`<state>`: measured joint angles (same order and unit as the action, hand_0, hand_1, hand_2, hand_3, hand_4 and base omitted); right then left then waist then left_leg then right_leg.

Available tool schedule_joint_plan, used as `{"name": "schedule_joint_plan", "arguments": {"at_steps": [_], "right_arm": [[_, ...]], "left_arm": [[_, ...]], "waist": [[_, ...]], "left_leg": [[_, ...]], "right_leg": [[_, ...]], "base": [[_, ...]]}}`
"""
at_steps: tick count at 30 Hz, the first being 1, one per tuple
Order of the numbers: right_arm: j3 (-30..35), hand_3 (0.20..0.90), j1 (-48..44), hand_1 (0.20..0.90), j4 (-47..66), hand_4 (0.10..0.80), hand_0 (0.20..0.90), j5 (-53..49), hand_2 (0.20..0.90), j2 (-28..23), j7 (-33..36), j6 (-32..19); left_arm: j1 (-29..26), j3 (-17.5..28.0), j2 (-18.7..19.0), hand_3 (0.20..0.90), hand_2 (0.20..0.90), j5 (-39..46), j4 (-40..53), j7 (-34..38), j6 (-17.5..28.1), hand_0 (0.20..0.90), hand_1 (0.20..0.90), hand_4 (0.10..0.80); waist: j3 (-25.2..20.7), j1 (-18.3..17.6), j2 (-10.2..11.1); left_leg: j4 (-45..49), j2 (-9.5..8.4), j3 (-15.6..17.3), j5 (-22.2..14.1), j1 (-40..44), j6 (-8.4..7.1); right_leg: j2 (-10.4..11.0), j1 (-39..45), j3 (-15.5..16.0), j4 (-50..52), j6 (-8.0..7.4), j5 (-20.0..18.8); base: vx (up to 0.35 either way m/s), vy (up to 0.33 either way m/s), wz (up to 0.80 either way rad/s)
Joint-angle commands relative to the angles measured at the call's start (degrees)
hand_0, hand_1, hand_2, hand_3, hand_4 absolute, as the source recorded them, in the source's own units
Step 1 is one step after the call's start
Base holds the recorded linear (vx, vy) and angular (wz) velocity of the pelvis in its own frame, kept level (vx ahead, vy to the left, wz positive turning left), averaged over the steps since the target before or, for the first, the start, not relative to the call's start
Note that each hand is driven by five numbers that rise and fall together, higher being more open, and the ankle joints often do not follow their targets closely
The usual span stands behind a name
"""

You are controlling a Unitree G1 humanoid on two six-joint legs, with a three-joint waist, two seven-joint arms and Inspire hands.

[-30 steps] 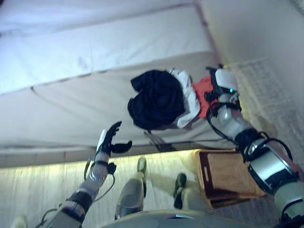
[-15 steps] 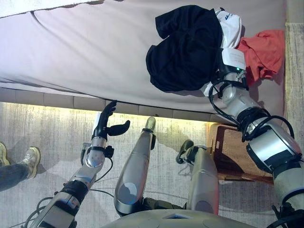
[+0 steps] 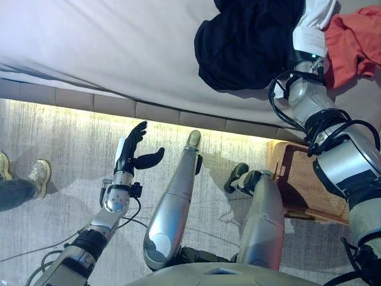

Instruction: Pick up the clothes from the bed and place them into the basket

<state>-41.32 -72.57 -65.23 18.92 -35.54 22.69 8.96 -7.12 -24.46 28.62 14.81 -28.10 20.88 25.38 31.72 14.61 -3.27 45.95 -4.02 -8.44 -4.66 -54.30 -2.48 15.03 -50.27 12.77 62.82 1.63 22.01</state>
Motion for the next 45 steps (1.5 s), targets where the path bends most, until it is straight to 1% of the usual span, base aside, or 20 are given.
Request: {"name": "schedule_joint_plan", "arguments": {"at_steps": [1, 4, 7, 8, 12, 15, 19, 23, 26, 30, 32, 35, 38, 42, 45], "right_arm": [[-3.0, 0.9, -7.4, 0.9, 5.0, 0.8, 0.9, -0.3, 0.9, 0.0, 2.6, -2.6], [-3.7, 0.9, -6.1, 0.9, 7.5, 0.8, 0.9, 1.2, 0.9, -0.5, 2.6, -1.8], [-3.8, 0.9, -5.0, 0.9, 10.1, 0.8, 0.9, -0.7, 0.9, -0.4, 2.0, 1.4], [-3.3, 0.9, -3.8, 0.9, 10.7, 0.8, 0.9, -1.2, 0.9, -0.3, 1.8, 3.6], [0.1, 0.9, 1.5, 0.9, 12.4, 0.8, 0.9, -4.5, 0.9, -0.9, 2.7, 7.7], [3.2, 0.9, 5.3, 0.9, 14.5, 0.8, 0.9, -5.8, 0.9, -3.1, 5.5, 10.4], [8.1, 0.9, 9.9, 0.9, 21.2, 0.8, 0.9, -6.8, 0.9, -8.0, 11.1, 13.4], [14.2, 0.9, 12.5, 0.9, 27.1, 0.8, 0.9, -7.1, 0.9, -11.7, 15.9, 11.8], [17.8, 0.9, 12.3, 0.9, 31.7, 0.8, 0.9, -7.2, 0.9, -13.6, 18.9, 9.3], [18.4, 0.9, 9.7, 0.9, 35.4, 0.8, 0.9, -6.2, 0.9, -14.8, 20.1, 8.2], [18.2, 0.9, 8.3, 0.9, 37.3, 0.8, 0.9, -6.5, 0.9, -15.1, 19.0, 7.8], [17.1, 0.9, 6.7, 0.9, 38.3, 0.8, 0.9, -6.2, 0.9, -15.1, 17.0, 7.8], [14.5, 0.9, 4.0, 0.9, 38.1, 0.8, 0.9, -5.8, 0.9, -14.9, 14.0, 7.3], [9.7, 0.9, -0.7, 0.9, 36.4, 0.8, 0.9, -5.0, 0.9, -14.0, 6.4, 7.0], [6.6, 0.9, -3.4, 0.9, 34.2, 0.8, 0.9, -6.1, 0.9, -13.6, 2.3, 5.7]], "left_arm": [[3.0, 1.2, 3.4, 0.9, 0.9, -0.2, 8.4, 1.2, 6.1, 0.9, 0.9, 0.8], [4.3, 2.0, 3.8, 0.9, 0.9, -0.8, 9.4, 0.6, 6.8, 0.9, 0.9, 0.8], [5.0, 2.7, 4.3, 0.9, 0.9, -0.4, 9.2, 0.5, 8.1, 0.9, 0.9, 0.8], [5.1, 3.2, 4.3, 0.9, 0.9, 0.2, 9.2, 0.0, 8.2, 0.9, 0.9, 0.8], [5.8, 4.3, 3.8, 0.9, 0.9, -0.4, 10.1, -1.1, 8.0, 0.9, 0.9, 0.8], [6.1, 5.3, 3.4, 0.9, 0.9, 0.1, 10.4, -0.8, 7.8, 0.9, 0.9, 0.8], [6.6, 6.8, 2.9, 0.9, 0.9, 1.0, 11.7, -0.3, 6.7, 0.9, 0.9, 0.8], [7.2, 7.8, 2.7, 0.9, 0.9, 1.0, 12.3, 0.4, 5.5, 0.9, 0.9, 0.8], [7.7, 8.3, 2.7, 0.9, 0.9, 1.4, 12.7, 0.4, 5.0, 0.9, 0.9, 0.8], [8.3, 7.6, 2.4, 0.9, 0.9, 0.3, 13.5, 0.3, 5.8, 0.9, 0.9, 0.8], [8.3, 6.9, 2.4, 0.9, 0.9, -1.1, 14.1, 0.3, 6.8, 0.9, 0.9, 0.8], [8.0, 6.4, 2.7, 0.9, 0.9, -0.6, 15.4, -1.3, 7.5, 0.9, 0.9, 0.8], [7.2, 5.3, 3.1, 0.9, 0.9, 0.3, 16.9, -2.3, 7.2, 0.9, 0.9, 0.8], [5.5, 4.0, 3.2, 0.9, 0.9, 1.5, 17.5, -2.5, 6.1, 0.9, 0.9, 0.8], [5.0, 3.5, 3.6, 0.9, 0.9, 1.2, 17.9, -2.9, 5.7, 0.9, 0.9, 0.8]], "waist": [[-1.9, 3.5, -3.8], [-1.9, 3.8, -3.4], [-1.9, 3.7, -3.0], [-1.9, 3.6, -2.7], [-1.9, 2.8, -1.7], [-1.9, 1.7, -0.8], [-1.9, 0.0, 0.2], [-1.9, -1.3, 0.9], [-1.9, -1.7, 1.3], [-1.9, -1.7, 1.2], [-1.9, -1.7, 1.2], [-1.9, -1.7, 1.3], [-1.9, -1.4, 1.5], [-1.9, -0.5, 2.1], [-1.9, 0.2, 2.3]], "left_leg": [[10.8, -2.97, 4.2, -12.2, 1.9, 5.85], [9.3, -2.96, 3.9, -11.6, 2.9, 5.9], [7.8, -2.7, 4.0, -11.3, 4.7, 5.68], [6.9, -2.5, 4.3, -11.3, 6.2, 5.41], [3.2, -1.88, 4.7, -10.8, 11.6, 4.76], [0.4, -1.27, 5.1, -10.4, 15.0, 4.65], [-1.0, -0.62, 5.8, -10.6, 17.8, 4.76], [-0.3, -0.12, 6.2, -11.8, 19.6, 5.24], [1.2, -0.08, 6.3, -12.7, 19.7, 5.44], [2.4, -0.3, 6.2, -13.3, 19.3, 5.57], [2.4, -0.34, 6.2, -13.4, 19.4, 5.58], [2.7, -0.46, 6.1, -13.5, 19.3, 5.62], [3.3, -0.59, 5.9, -13.8, 18.9, 5.79], [5.0, -0.97, 5.5, -14.2, 17.3, 5.75], [5.5, -1.19, 4.8, -14.2, 16.1, 5.79]], "right_leg": [[-3.3, 0.4, 0.9, -0.7, 1.4, -1.7], [-3.5, 1.5, 1.3, -2.4, 1.08, -2.4], [-3.6, 3.6, 1.6, -4.5, 0.74, -3.2], [-3.5, 5.3, 1.8, -5.8, 0.62, -3.4], [-3.2, 11.4, 2.2, -10.1, 0.09, -4.5], [-3.2, 15.0, 2.1, -13.0, -0.27, -5.2], [-3.4, 17.7, 1.6, -14.3, -0.38, -5.4], [-3.5, 19.4, 1.3, -14.2, -0.31, -5.0], [-3.7, 19.7, 1.1, -13.5, -0.09, -4.6], [-3.7, 19.3, 0.9, -12.5, 0.33, -3.9], [-3.8, 19.4, 0.8, -12.4, 0.55, -3.6], [-4.0, 19.3, 0.7, -12.3, 0.81, -3.4], [-4.1, 19.0, 0.9, -11.8, 1.14, -3.1], [-4.2, 17.9, 1.2, -10.6, 1.54, -2.9], [-4.2, 17.0, 1.6, -10.0, 1.74, -2.8]], "base": [[0.03, -0.022, 0.3], [0.026, -0.019, -0.07], [0.029, -0.001, 0.05], [0.054, 0.015, 0.31], [0.08, 0.043, 0.17], [0.063, 0.063, -0.05], [0.032, 0.058, -0.11], [0.047, 0.02, 0.0], [0.032, -0.001, -0.1], [0.002, 0.021, -0.07], [0.0, 0.0, 0.0], [0.0, 0.0, 0.0], [-0.005, 0.013, -0.03], [0.001, 0.004, -0.04], [-0.002, -0.025, 0.05]]}}
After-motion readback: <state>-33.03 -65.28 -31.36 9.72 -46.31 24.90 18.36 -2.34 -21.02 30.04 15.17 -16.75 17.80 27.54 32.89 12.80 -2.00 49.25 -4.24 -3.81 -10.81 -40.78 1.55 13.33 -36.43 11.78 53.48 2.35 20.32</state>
